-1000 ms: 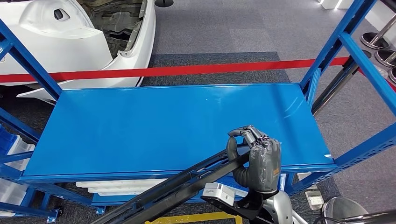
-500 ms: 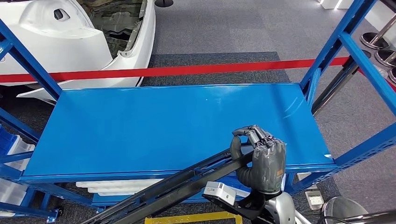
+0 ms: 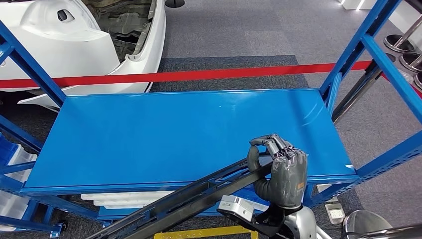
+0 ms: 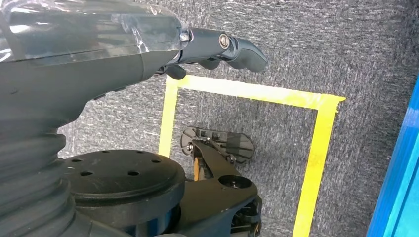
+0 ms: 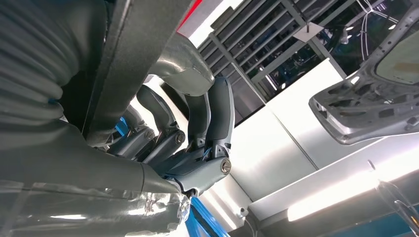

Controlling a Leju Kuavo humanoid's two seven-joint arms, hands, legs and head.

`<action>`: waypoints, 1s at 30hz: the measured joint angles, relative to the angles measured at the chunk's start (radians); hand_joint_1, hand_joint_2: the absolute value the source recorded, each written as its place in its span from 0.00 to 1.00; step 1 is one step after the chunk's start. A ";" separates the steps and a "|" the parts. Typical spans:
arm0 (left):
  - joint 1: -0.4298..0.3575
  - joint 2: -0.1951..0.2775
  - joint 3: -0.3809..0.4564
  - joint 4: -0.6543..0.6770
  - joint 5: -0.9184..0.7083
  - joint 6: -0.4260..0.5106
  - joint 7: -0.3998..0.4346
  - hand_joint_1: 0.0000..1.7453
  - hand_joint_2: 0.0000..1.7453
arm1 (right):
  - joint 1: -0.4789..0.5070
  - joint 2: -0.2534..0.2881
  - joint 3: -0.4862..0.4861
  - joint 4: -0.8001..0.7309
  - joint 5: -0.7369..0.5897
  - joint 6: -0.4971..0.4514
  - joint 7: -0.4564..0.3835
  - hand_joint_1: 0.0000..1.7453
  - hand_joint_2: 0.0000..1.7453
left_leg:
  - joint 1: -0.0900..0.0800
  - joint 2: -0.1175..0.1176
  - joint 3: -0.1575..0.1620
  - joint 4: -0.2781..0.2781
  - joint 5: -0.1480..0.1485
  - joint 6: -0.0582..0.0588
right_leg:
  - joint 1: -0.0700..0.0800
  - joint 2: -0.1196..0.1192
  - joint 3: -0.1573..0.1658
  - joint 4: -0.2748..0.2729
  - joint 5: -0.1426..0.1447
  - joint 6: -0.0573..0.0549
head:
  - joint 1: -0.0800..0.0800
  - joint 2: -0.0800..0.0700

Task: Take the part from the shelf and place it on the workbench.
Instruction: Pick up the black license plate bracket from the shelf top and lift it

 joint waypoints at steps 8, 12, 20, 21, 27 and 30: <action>0.000 0.000 0.000 0.000 0.001 0.017 0.010 0.00 1.00 | 0.003 0.000 0.000 0.000 -0.001 0.000 0.000 1.00 1.00 | 0.000 0.000 0.000 0.000 0.000 0.000 | 0.000 0.000 0.000 0.000 0.000 0.000 | 0.000 0.000; 0.000 0.000 0.000 0.000 0.003 0.023 0.011 0.00 1.00 | 0.003 0.000 -0.001 0.000 -0.001 0.000 -0.003 1.00 1.00 | 0.000 0.000 0.000 0.000 0.000 0.000 | 0.000 0.000 0.000 0.000 0.000 0.000 | 0.000 0.000; 0.000 0.000 0.000 0.000 0.006 0.030 0.023 0.00 1.00 | 0.003 0.000 -0.004 -0.006 -0.002 0.000 -0.003 1.00 1.00 | 0.009 0.006 0.017 -0.034 0.014 0.020 | -0.005 0.000 -0.027 0.065 -0.041 0.017 | 0.003 0.000; 0.000 0.000 0.000 0.000 0.006 0.032 0.025 0.00 1.00 | 0.003 0.000 -0.004 -0.006 -0.002 0.000 -0.003 1.00 1.00 | 0.009 0.008 0.019 -0.037 0.015 0.021 | -0.007 0.000 -0.057 0.125 -0.070 0.020 | 0.006 0.000; 0.001 0.000 0.000 0.000 0.006 0.036 0.028 0.00 1.00 | 0.008 0.001 -0.006 -0.007 -0.001 0.000 -0.004 1.00 1.00 | 0.026 0.007 0.020 -0.018 0.000 0.000 | -0.031 -0.001 -0.095 0.130 0.002 0.051 | 0.014 0.000; -0.001 0.002 0.000 0.000 0.007 0.038 0.029 0.00 1.00 | 0.009 0.001 -0.007 -0.008 0.000 0.000 -0.004 1.00 1.00 | 0.024 0.003 0.011 0.004 -0.011 -0.026 | -0.031 0.006 -0.066 0.040 0.032 0.044 | 0.021 0.000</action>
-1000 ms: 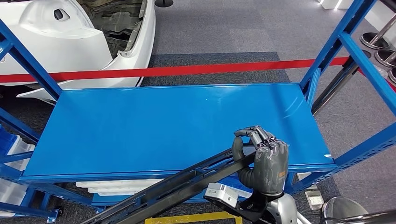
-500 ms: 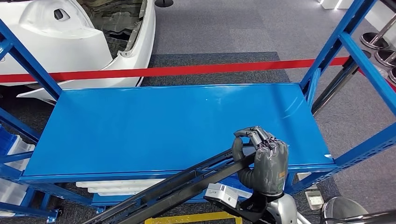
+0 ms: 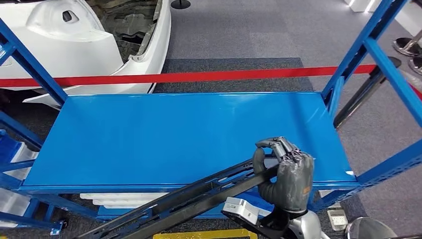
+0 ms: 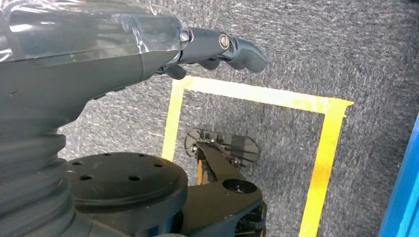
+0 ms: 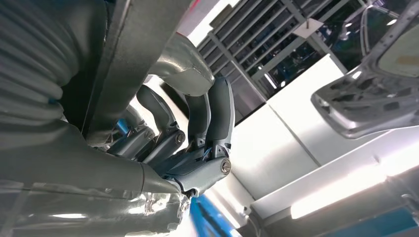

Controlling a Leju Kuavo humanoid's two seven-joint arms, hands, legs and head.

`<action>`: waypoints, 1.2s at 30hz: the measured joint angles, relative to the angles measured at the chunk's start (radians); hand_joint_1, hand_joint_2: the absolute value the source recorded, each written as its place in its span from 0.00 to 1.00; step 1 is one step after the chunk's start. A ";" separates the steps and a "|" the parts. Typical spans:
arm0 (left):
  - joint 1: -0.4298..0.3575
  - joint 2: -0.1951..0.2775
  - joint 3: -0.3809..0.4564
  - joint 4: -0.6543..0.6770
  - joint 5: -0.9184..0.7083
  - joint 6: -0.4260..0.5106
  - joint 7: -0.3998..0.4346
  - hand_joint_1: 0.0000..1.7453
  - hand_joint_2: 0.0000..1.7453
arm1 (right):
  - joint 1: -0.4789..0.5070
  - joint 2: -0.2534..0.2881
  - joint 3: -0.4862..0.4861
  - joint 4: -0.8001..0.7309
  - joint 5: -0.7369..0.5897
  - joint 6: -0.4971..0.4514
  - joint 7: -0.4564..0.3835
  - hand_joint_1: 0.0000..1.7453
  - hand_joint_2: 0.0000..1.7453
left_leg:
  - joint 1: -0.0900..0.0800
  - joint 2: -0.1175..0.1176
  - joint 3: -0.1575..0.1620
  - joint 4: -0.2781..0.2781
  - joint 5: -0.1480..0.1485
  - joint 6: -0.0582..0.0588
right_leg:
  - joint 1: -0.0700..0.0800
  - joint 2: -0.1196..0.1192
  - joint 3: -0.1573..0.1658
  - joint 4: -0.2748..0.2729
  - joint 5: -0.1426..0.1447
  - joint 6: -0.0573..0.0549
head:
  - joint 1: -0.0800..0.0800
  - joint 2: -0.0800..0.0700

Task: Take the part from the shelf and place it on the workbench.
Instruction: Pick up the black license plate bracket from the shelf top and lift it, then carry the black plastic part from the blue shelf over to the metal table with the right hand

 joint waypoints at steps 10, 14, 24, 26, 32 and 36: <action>0.002 0.001 0.000 0.000 0.005 0.004 0.001 0.00 1.00 | 0.000 0.001 -0.001 -0.003 0.002 0.000 -0.005 1.00 1.00 | -0.007 0.001 -0.101 0.277 -0.137 -0.010 | 0.018 -0.009 -0.019 0.003 0.014 -0.055 | -0.030 0.000; 0.001 0.001 0.000 0.000 0.005 0.004 0.000 0.00 1.00 | 0.000 0.001 -0.001 -0.003 0.001 0.000 -0.007 1.00 1.00 | -0.023 0.000 0.017 0.039 -0.033 0.019 | 0.026 -0.008 -0.018 0.004 0.017 -0.051 | -0.030 0.000; 0.002 0.000 0.000 -0.001 0.006 0.006 -0.001 0.00 1.00 | 0.000 0.002 -0.006 -0.002 -0.001 0.000 -0.009 1.00 1.00 | -0.023 0.011 -0.001 -0.014 0.010 0.048 | 0.023 -0.008 -0.107 0.243 -0.128 -0.014 | -0.009 0.000; 0.002 0.000 0.000 -0.001 0.006 0.006 -0.001 0.00 1.00 | 0.000 0.002 -0.007 -0.002 -0.002 0.000 -0.009 1.00 1.00 | -0.025 0.011 -0.009 -0.010 0.013 0.048 | 0.023 -0.008 -0.073 0.209 -0.098 -0.015 | -0.006 0.000; 0.001 0.000 0.000 -0.002 0.005 0.006 -0.002 0.00 1.00 | -0.001 0.002 -0.010 -0.003 -0.001 0.000 -0.009 1.00 1.00 | -0.029 0.011 -0.024 0.004 0.024 0.027 | 0.035 -0.006 0.042 -0.022 -0.017 -0.042 | 0.000 0.000; 0.000 0.000 0.000 -0.003 0.004 0.006 -0.002 0.00 1.00 | 0.000 0.003 -0.011 -0.003 0.000 0.000 -0.008 1.00 1.00 | -0.026 0.006 -0.053 0.077 -0.037 0.004 | 0.022 -0.012 0.031 -0.039 0.009 -0.064 | -0.009 0.000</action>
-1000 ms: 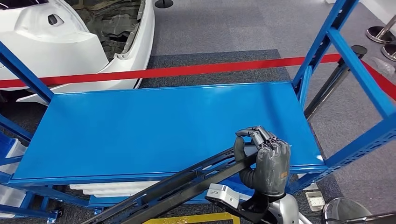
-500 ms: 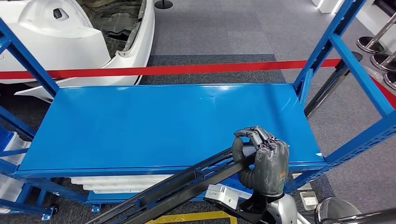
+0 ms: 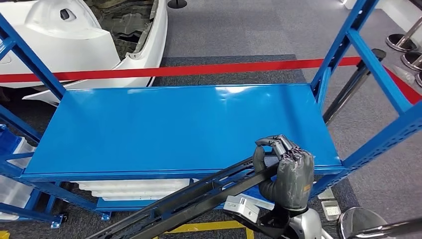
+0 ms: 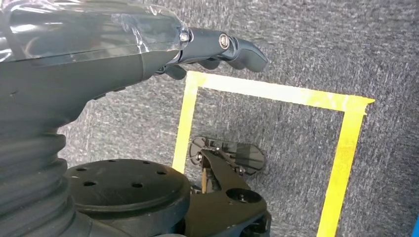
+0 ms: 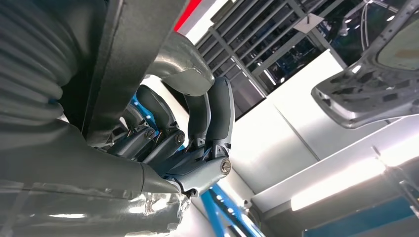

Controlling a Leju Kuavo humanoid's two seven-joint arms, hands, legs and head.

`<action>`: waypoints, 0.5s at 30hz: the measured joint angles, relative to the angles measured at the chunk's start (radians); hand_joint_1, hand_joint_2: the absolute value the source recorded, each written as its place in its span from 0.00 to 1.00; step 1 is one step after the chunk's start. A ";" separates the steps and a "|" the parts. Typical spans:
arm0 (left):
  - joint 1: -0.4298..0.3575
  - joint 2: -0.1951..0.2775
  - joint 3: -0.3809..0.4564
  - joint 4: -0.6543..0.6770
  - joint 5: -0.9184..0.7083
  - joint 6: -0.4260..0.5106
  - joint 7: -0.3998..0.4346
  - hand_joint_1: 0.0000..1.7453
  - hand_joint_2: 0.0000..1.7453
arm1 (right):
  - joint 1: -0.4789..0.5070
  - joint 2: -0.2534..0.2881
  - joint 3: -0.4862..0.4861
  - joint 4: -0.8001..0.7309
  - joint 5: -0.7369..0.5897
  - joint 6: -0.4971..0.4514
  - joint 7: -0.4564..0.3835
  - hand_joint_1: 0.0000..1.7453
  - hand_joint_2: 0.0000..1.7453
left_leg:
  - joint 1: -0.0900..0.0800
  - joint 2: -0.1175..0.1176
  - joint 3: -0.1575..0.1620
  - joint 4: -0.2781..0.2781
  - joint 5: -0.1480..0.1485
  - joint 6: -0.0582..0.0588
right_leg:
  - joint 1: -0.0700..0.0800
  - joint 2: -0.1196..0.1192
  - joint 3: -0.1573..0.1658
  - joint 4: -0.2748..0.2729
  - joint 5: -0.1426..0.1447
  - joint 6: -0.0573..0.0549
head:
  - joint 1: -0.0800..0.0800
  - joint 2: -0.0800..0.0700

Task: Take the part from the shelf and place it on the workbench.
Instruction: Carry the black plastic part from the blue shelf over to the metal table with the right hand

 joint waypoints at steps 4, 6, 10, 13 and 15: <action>0.001 0.000 0.000 0.000 -0.001 -0.001 0.000 0.00 1.00 | 0.002 0.000 0.000 0.000 0.001 0.000 0.003 1.00 1.00 | 0.014 0.000 -0.058 0.191 -0.097 -0.019 | -0.002 -0.005 -0.024 0.005 0.014 0.000 | -0.013 0.000; 0.001 0.001 0.000 0.000 -0.001 -0.001 0.001 0.00 1.00 | 0.002 0.000 0.000 0.000 0.001 0.000 0.003 1.00 1.00 | 0.020 0.000 0.001 0.106 -0.050 -0.025 | -0.007 -0.005 -0.031 0.010 0.018 0.006 | -0.015 0.000; -0.001 0.001 -0.001 0.000 -0.001 -0.001 0.004 0.00 1.00 | 0.001 0.000 0.000 0.000 0.002 0.000 0.003 1.00 1.00 | 0.020 -0.008 0.094 -0.087 0.008 -0.015 | -0.008 -0.001 -0.044 0.021 0.026 0.030 | -0.024 0.000; 0.000 0.001 -0.002 0.000 0.000 -0.001 0.008 0.00 1.00 | 0.001 0.000 0.000 0.000 0.000 0.000 0.002 1.00 1.00 | 0.016 -0.007 0.084 -0.089 0.021 0.013 | -0.012 0.000 -0.051 0.025 0.027 0.048 | -0.020 0.000; -0.002 0.001 -0.003 -0.001 0.001 0.000 0.011 0.00 1.00 | 0.000 0.000 0.000 0.000 -0.003 0.000 0.002 1.00 1.00 | 0.017 -0.003 0.074 -0.094 0.033 0.032 | -0.014 0.000 -0.074 0.084 -0.024 0.053 | -0.011 0.000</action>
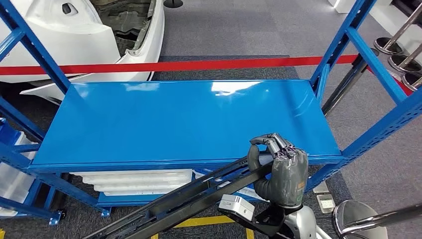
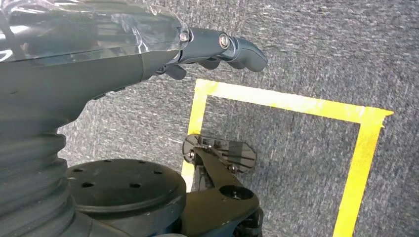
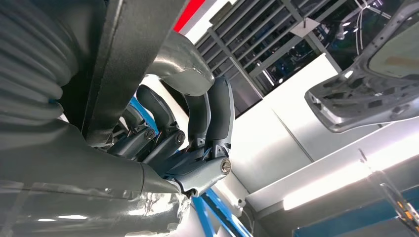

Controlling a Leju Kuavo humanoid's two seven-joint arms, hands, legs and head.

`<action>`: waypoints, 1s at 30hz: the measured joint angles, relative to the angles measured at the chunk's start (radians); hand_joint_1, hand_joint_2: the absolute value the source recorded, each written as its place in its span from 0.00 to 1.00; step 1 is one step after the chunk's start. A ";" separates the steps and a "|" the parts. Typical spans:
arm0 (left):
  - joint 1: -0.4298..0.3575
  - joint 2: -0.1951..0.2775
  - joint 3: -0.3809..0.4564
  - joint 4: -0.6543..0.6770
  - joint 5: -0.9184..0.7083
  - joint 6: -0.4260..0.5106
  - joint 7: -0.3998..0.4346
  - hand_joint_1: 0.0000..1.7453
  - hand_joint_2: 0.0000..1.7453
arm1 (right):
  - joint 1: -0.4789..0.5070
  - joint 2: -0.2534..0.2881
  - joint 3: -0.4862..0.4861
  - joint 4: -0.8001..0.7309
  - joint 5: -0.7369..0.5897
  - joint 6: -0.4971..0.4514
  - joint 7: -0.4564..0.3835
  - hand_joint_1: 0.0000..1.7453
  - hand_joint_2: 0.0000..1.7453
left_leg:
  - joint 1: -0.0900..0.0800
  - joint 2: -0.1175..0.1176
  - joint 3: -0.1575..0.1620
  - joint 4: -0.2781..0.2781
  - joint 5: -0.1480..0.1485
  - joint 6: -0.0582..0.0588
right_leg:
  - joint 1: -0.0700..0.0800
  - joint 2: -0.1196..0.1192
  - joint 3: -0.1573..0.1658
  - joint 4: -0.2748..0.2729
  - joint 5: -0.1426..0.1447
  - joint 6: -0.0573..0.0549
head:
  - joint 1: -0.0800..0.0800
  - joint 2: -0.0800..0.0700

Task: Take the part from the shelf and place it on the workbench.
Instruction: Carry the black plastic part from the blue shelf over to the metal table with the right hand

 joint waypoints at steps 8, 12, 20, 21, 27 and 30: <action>0.001 0.000 -0.006 -0.009 0.007 0.007 0.012 0.00 1.00 | -0.003 0.000 0.000 0.006 -0.013 0.000 0.001 1.00 1.00 | -0.019 0.004 -0.045 0.009 0.031 0.008 | 0.015 0.000 0.072 0.000 -0.029 -0.024 | 0.040 0.000; 0.000 0.002 -0.007 -0.016 0.010 0.014 0.016 0.00 1.00 | -0.007 0.000 0.001 0.007 -0.019 0.000 0.002 1.00 1.00 | -0.020 0.005 -0.056 0.012 0.046 -0.014 | 0.025 0.003 0.103 -0.085 -0.005 -0.037 | 0.040 0.000; 0.002 0.011 -0.007 -0.028 0.015 0.022 0.023 0.00 1.00 | -0.011 0.000 0.001 0.011 -0.026 0.000 0.000 1.00 1.00 | -0.006 0.000 -0.135 0.275 -0.117 -0.054 | 0.014 -0.010 0.051 -0.083 0.037 -0.055 | 0.014 0.000; 0.002 0.012 -0.007 -0.029 0.017 0.023 0.024 0.00 1.00 | -0.011 0.000 0.001 0.011 -0.026 0.000 0.000 1.00 1.00 | -0.004 0.000 -0.106 0.236 -0.095 -0.055 | 0.013 -0.010 0.046 -0.079 0.039 -0.053 | 0.012 0.000; 0.004 0.017 -0.007 -0.040 0.023 0.029 0.023 0.00 1.00 | -0.015 0.001 0.001 0.012 -0.025 0.000 -0.001 1.00 1.00 | -0.007 -0.004 0.009 0.009 -0.020 -0.030 | 0.015 -0.009 0.023 -0.061 0.051 -0.023 | 0.003 0.000; 0.003 0.017 -0.008 -0.043 0.026 0.031 0.021 0.00 1.00 | -0.015 0.002 0.001 0.012 -0.023 0.000 0.002 1.00 1.00 | -0.004 0.001 -0.001 0.003 -0.004 -0.003 | 0.011 -0.006 0.007 -0.021 0.012 -0.009 | 0.010 0.000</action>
